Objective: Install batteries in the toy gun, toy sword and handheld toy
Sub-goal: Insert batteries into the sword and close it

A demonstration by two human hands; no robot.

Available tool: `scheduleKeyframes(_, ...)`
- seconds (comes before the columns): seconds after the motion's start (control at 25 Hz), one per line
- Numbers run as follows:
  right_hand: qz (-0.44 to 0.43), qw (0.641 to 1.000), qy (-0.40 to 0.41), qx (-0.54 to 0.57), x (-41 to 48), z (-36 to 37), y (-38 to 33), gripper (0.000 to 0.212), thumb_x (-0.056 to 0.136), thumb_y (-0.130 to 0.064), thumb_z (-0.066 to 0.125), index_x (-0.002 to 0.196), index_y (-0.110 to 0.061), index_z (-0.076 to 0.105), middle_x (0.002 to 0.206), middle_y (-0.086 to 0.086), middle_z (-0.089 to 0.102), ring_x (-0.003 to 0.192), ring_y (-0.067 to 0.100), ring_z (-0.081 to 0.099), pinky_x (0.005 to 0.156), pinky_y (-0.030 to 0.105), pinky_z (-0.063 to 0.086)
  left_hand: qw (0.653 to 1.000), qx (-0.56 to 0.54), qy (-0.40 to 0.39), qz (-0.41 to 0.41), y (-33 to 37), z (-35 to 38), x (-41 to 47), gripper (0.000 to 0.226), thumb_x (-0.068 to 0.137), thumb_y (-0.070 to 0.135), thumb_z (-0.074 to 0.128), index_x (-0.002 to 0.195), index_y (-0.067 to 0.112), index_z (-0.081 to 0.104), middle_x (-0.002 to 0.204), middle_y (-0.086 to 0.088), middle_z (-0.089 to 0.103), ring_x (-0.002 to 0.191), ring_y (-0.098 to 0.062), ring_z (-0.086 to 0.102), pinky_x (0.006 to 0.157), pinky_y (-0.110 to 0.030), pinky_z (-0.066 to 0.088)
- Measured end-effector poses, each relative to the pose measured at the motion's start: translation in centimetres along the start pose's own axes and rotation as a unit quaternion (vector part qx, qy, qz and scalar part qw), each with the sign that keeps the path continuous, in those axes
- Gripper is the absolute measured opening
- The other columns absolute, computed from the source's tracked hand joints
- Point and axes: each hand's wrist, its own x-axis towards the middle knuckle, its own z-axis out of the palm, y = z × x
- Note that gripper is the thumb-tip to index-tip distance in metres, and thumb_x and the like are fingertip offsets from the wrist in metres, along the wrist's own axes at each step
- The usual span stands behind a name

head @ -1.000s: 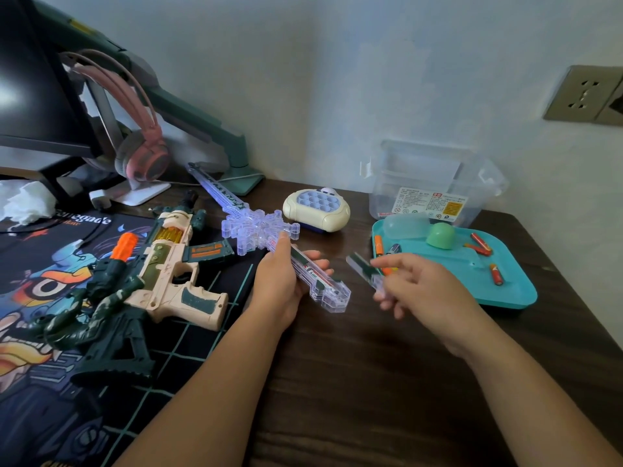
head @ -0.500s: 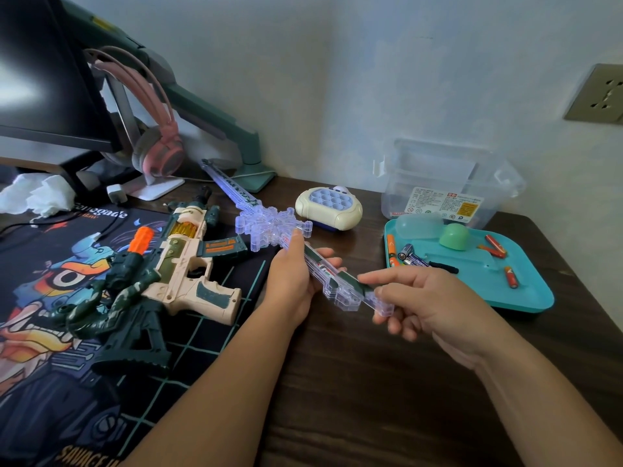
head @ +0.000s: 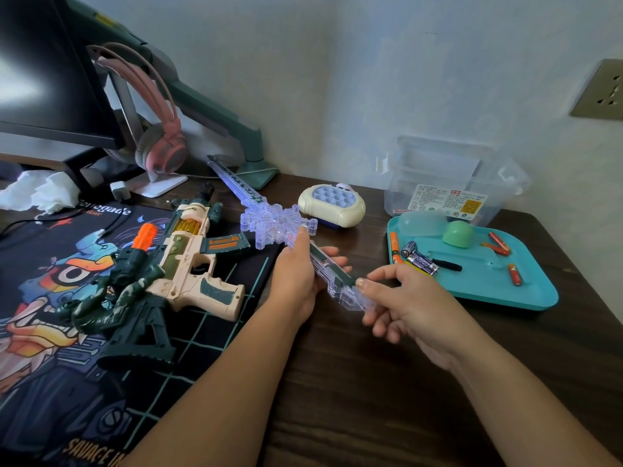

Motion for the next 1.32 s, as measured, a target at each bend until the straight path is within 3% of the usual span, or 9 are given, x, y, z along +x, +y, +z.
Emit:
scheduleKeyframes(0.12, 0.004, 1.000, 0.020, 0.002, 0.6, 1.4, 0.7, 0.036, 0.086, -0.044, 0.064, 0.110, -0.019, 0.054, 0.064, 0.006, 0.069, 0.050, 0.017, 0.061, 0.041, 0.025, 0.043, 1.000, 0.002, -0.003, -0.001, 0.0, -0.2, 0.1, 0.047, 0.105, 0.038, 0.040, 0.084, -0.001, 0.056, 0.075, -0.014, 0.062, 0.055, -0.020, 0.065, 0.049, -0.031, 0.057)
scheduleKeyframes(0.2, -0.015, 1.000, 0.011, 0.014, 0.6, 1.8, 0.8, 0.037, 0.087, -0.048, 0.059, 0.118, -0.027, 0.055, 0.082, 0.005, 0.072, 0.061, 0.022, 0.069, 0.048, 0.029, 0.051, 1.000, 0.007, -0.006, -0.008, -0.2, -0.3, 0.3, 0.051, 0.105, 0.039, 0.040, 0.093, -0.006, 0.059, 0.078, -0.016, 0.063, 0.050, -0.017, 0.066, 0.044, -0.026, 0.054)
scheduleKeyframes(0.36, -0.083, 0.993, -0.073, -0.030, 0.3, 0.5, 0.7, 0.037, 0.094, -0.035, 0.054, 0.128, -0.048, 0.050, 0.110, -0.002, 0.064, 0.083, 0.023, 0.072, 0.068, 0.037, 0.059, 1.000, -0.001, -0.018, -0.006, -0.3, -0.4, 0.6, 0.049, 0.106, 0.038, 0.039, 0.102, -0.007, 0.057, 0.076, -0.016, 0.065, 0.049, -0.019, 0.067, 0.048, -0.030, 0.057)
scheduleKeyframes(0.48, -0.100, 0.979, -0.165, -0.067, 0.4, -0.9, 0.7, 0.043, 0.097, -0.020, 0.051, 0.134, -0.041, 0.048, 0.121, -0.004, 0.062, 0.095, 0.021, 0.070, 0.079, 0.036, 0.058, 1.000, 0.005, -0.018, -0.002, -0.3, -0.5, 0.8, 0.046, 0.105, 0.039, 0.038, 0.111, -0.004, 0.054, 0.074, -0.013, 0.067, 0.049, -0.017, 0.068, 0.047, -0.028, 0.056)
scheduleKeyframes(0.72, -0.085, 0.977, -0.176, 0.090, 1.5, -0.7, 1.9, 0.046, 0.086, -0.014, 0.061, 0.129, -0.027, 0.056, 0.112, 0.010, 0.069, 0.094, 0.032, 0.069, 0.075, 0.037, 0.059, 1.000, 0.023, -0.006, -0.008, -0.4, -0.6, 1.2, 0.056, 0.105, 0.042, 0.038, 0.080, -0.003, 0.060, 0.052, -0.009, 0.065, 0.044, -0.017, 0.064, 0.053, -0.030, 0.054)
scheduleKeyframes(0.88, -0.069, 0.981, -0.138, 0.115, 1.6, 0.1, 1.8, 0.037, 0.089, -0.013, 0.059, 0.124, -0.024, 0.058, 0.111, 0.007, 0.069, 0.094, 0.029, 0.070, 0.074, 0.037, 0.059, 1.000, 0.018, 0.018, -0.003, -0.7, -0.7, 1.6, 0.057, 0.104, 0.042, 0.038, 0.095, -0.008, 0.062, 0.076, -0.018, 0.067, 0.053, -0.019, 0.068, 0.050, -0.027, 0.056)
scheduleKeyframes(0.96, -0.079, 0.992, -0.085, 0.043, 1.7, 0.6, 1.7, 0.029, 0.090, -0.020, 0.061, 0.119, -0.027, 0.058, 0.110, 0.002, 0.066, 0.089, 0.022, 0.070, 0.069, 0.036, 0.059, 0.998, 0.053, 0.014, 0.015, -1.4, -0.4, 1.6, 0.058, 0.103, 0.044, 0.039, 0.105, -0.009, 0.062, 0.077, -0.014, 0.070, 0.057, -0.018, 0.070, 0.054, -0.027, 0.056)
scheduleKeyframes(1.08, -0.117, 0.990, -0.021, -0.078, 1.8, 1.4, 1.7, 0.029, 0.085, -0.034, 0.068, 0.110, -0.032, 0.054, 0.085, 0.001, 0.069, 0.061, 0.012, 0.065, 0.053, 0.023, 0.051, 0.998, 0.059, -0.003, 0.021, -1.8, -0.1, 1.3, 0.058, 0.103, 0.047, 0.037, 0.120, -0.004, 0.059, 0.085, -0.011, 0.076, 0.073, -0.019, 0.074, 0.063, -0.030, 0.058)
scheduleKeyframes(1.32, -0.083, 0.994, -0.028, 0.066, 1.8, 0.7, 2.0, 0.031, 0.088, -0.030, 0.063, 0.114, -0.014, 0.058, 0.077, 0.009, 0.063, 0.056, 0.020, 0.058, 0.048, 0.029, 0.042, 0.998, -0.054, -0.045, 0.004, -1.4, -0.4, 0.5, 0.050, 0.107, 0.041, 0.029, 0.134, 0.004, 0.049, 0.096, -0.020, 0.072, 0.078, -0.023, 0.075, 0.070, -0.036, 0.061)
